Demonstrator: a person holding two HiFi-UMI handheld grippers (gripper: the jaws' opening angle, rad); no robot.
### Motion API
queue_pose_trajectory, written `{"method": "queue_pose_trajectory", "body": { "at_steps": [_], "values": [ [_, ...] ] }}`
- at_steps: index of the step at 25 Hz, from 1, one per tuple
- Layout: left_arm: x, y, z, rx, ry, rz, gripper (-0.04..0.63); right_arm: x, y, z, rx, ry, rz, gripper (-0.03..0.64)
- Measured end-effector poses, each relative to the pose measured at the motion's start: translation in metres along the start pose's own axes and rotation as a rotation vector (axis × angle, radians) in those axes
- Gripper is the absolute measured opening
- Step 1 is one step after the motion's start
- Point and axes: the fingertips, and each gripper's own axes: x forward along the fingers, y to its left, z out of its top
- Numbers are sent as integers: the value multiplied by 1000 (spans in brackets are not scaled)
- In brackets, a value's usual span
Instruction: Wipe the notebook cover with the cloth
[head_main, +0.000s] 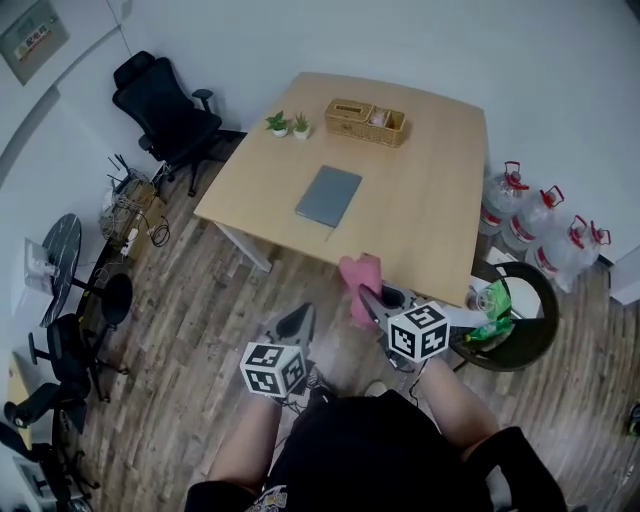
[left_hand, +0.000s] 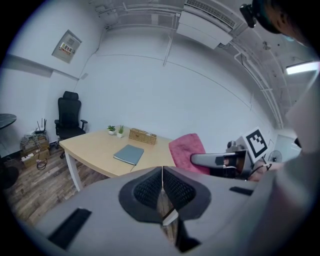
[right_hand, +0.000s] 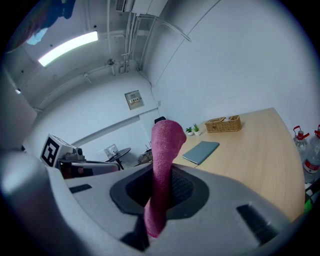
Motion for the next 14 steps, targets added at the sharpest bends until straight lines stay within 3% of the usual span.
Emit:
{"method": "queue_pose_trajectory", "body": {
  "at_steps": [14],
  "values": [
    [-6, -21, 0, -3, -27, 11, 6, -24, 5, 1, -23, 0, 22, 57]
  ]
}}
